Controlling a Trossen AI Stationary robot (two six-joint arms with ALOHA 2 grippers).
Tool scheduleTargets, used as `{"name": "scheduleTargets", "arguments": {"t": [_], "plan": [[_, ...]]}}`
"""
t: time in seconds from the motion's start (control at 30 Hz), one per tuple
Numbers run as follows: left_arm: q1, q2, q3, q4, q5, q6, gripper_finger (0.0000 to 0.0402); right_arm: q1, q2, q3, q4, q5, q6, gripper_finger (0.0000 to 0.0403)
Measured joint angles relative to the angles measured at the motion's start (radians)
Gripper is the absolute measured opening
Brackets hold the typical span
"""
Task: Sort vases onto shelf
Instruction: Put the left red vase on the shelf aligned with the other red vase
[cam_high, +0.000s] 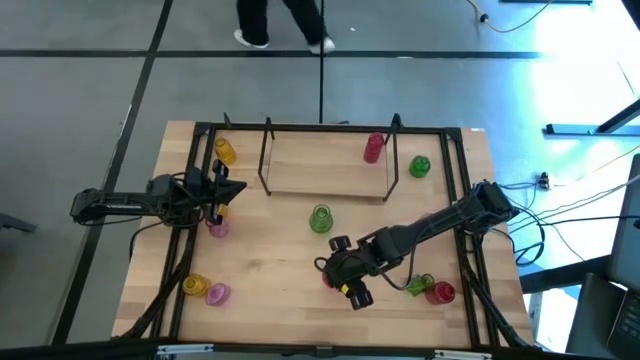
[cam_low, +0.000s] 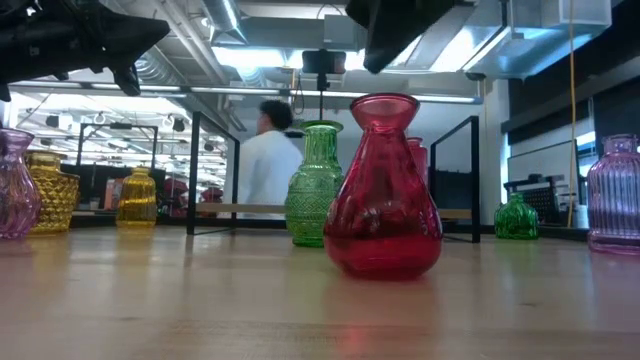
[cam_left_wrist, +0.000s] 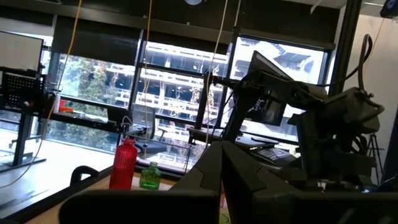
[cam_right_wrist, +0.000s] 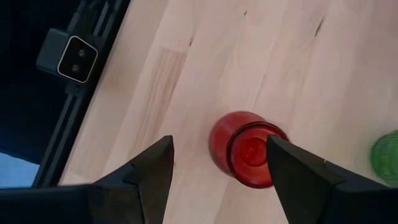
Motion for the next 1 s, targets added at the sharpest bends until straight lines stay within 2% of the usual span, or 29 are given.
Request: {"name": "scheduleTargets", "arguments": {"t": [0.73,0.83,1.0], "plan": [[0.000,0.000,-0.001,0.004,0.001,0.000,0.0001,-0.001,0.052,0.001,-0.020,-0.007,0.048,0.0235],[0.000,0.000,-0.001,0.004,0.001,0.000,0.0001,-0.002,0.067,0.001,-0.018,-0.005,0.047,0.0217],[0.000,0.000,-0.001,0.005,0.000,0.000,0.0001,-0.003,0.081,0.000,-0.033,0.032,0.044,0.0160]]}}
